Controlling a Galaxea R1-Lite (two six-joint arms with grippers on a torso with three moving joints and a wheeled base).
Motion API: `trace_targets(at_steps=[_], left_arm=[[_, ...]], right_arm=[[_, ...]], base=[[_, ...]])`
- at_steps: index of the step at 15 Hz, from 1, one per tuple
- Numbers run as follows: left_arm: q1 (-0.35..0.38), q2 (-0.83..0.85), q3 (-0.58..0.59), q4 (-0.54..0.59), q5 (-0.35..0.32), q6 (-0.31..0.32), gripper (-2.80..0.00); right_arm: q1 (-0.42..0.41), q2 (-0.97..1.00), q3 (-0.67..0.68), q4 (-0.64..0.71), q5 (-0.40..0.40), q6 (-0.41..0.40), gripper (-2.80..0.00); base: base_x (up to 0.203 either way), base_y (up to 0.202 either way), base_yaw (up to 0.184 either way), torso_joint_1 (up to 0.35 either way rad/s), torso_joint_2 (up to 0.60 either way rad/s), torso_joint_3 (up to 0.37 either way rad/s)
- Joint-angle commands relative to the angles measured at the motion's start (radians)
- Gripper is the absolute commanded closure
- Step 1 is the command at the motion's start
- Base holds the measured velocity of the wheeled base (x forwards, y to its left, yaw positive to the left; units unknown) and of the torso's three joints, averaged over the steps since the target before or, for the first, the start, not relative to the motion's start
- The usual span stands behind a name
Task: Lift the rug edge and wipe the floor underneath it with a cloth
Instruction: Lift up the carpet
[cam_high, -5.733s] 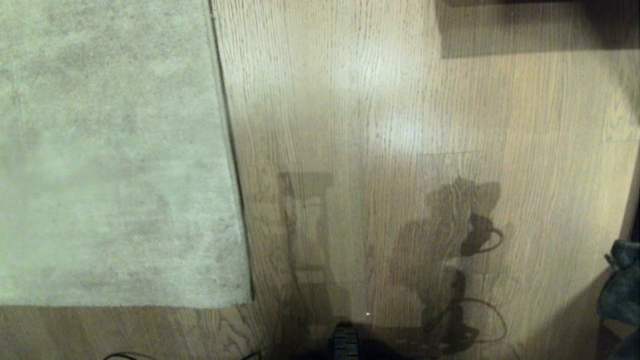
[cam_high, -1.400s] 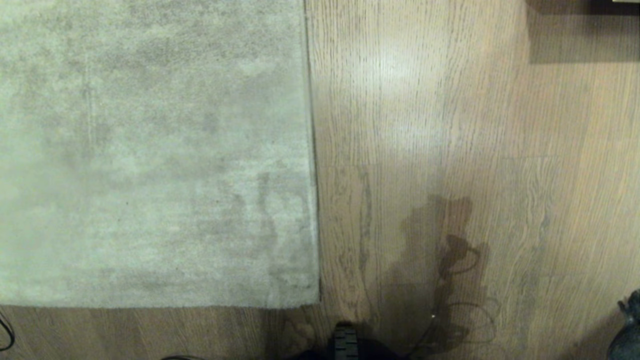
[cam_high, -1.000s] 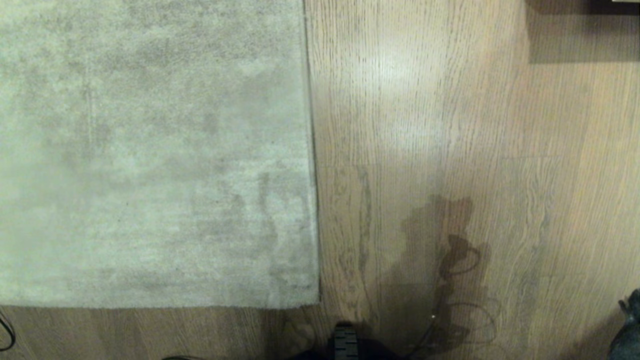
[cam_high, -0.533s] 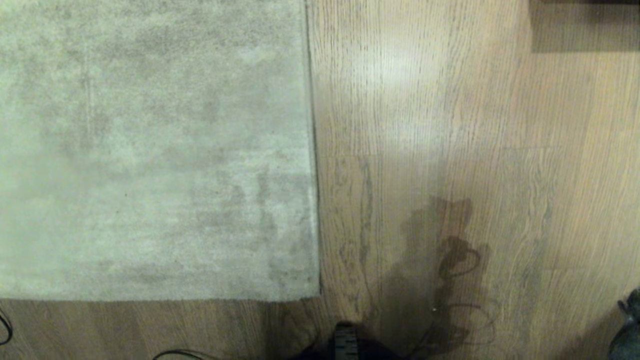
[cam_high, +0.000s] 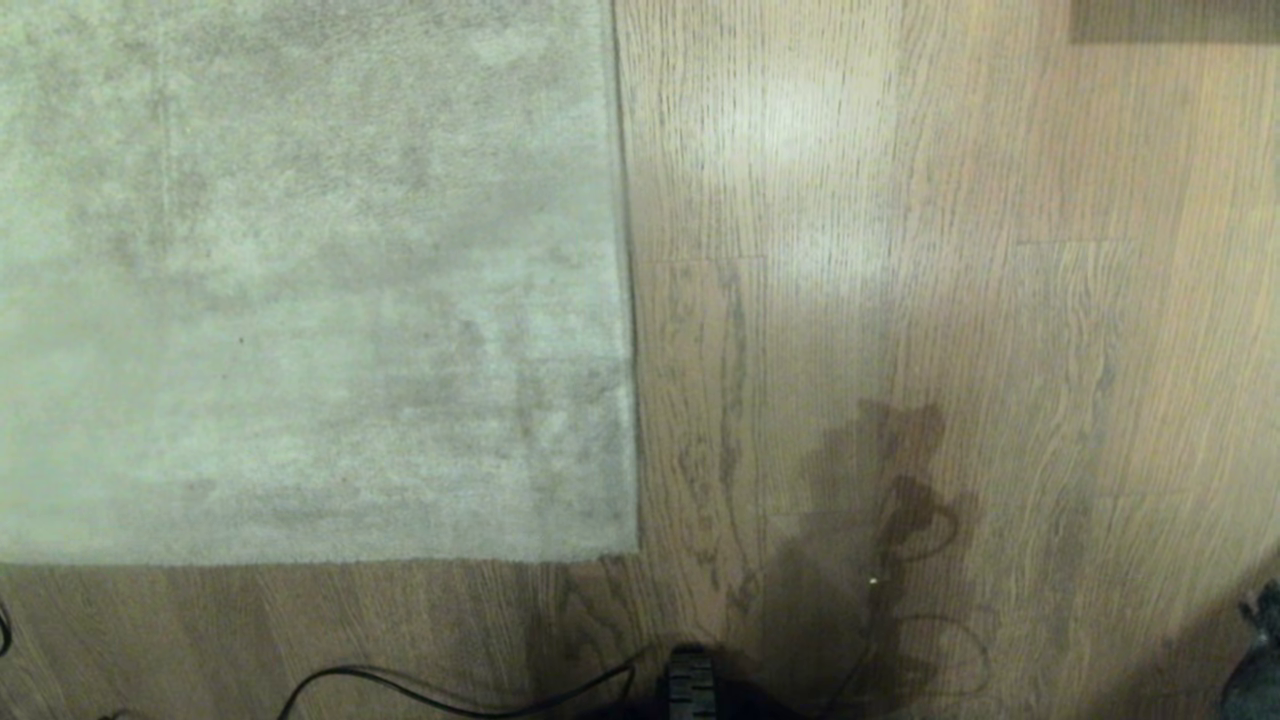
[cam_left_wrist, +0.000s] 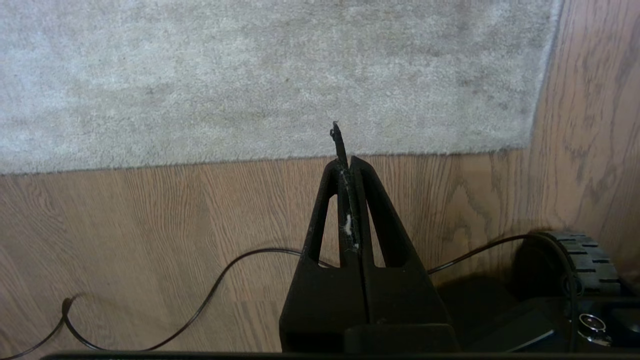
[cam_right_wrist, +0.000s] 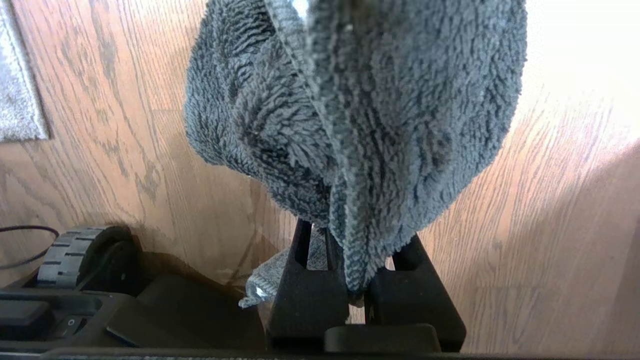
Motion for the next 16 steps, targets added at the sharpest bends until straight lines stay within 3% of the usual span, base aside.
trace_targets(at_steps=[1, 16], left_arm=[[0.000, 0.000, 0.000, 0.000, 0.000, 0.000, 0.00], [0.000, 0.000, 0.000, 0.000, 0.000, -0.002, 0.00]], right_arm=[[0.000, 0.001, 0.000, 0.000, 0.000, 0.000, 0.00], [0.000, 0.001, 0.000, 0.000, 0.000, 0.000, 0.00]], base=[[0.000, 0.000, 0.000, 0.000, 0.00, 0.000], [0.000, 0.000, 0.000, 0.000, 0.00, 0.000]])
